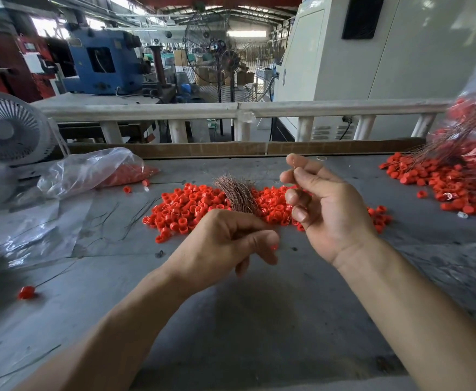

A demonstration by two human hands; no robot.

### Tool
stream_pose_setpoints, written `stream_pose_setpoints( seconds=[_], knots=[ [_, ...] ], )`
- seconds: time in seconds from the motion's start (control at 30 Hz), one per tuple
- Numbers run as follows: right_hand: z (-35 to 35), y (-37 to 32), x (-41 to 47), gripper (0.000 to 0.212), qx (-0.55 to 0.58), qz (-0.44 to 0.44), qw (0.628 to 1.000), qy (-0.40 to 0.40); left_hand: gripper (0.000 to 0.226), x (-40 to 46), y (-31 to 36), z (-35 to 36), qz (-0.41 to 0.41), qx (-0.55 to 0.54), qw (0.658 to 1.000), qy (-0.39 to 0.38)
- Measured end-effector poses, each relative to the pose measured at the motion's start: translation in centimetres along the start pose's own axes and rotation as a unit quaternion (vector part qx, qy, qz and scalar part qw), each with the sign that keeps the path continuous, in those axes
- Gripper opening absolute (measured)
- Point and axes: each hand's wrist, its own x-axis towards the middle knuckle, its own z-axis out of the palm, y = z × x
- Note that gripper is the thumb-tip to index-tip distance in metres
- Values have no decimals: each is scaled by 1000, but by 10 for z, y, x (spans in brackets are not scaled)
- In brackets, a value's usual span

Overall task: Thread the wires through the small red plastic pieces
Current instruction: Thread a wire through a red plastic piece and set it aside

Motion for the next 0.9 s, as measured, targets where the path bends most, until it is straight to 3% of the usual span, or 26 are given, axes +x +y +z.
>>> stream_pose_setpoints(
  seconds=[0.07,0.13,0.23,0.37,0.57,0.7,0.9],
  knots=[
    [-3,0,0,18,-37,10,999,-2,38,0,0,-1,-12,-5,1000,3],
    [-3,2,-3,19,-83,33,996,-27,40,1,-2,-1,-14,0,998,55],
    [2,9,-7,18,-150,57,985,-68,16,3,-5,-5,-23,-41,987,153],
    [4,13,-7,15,-248,46,964,-86,9,4,-6,-8,-30,-123,978,167],
    [6,17,-11,15,-307,42,944,-115,4,6,-12,-11,-22,-51,983,176],
    [7,19,-12,2,-314,21,943,-110,6,7,-16,-14,-11,-1,978,210],
    [2,24,-8,11,-353,-6,933,-75,11,8,-19,-26,-41,2,957,287]
  ],
)
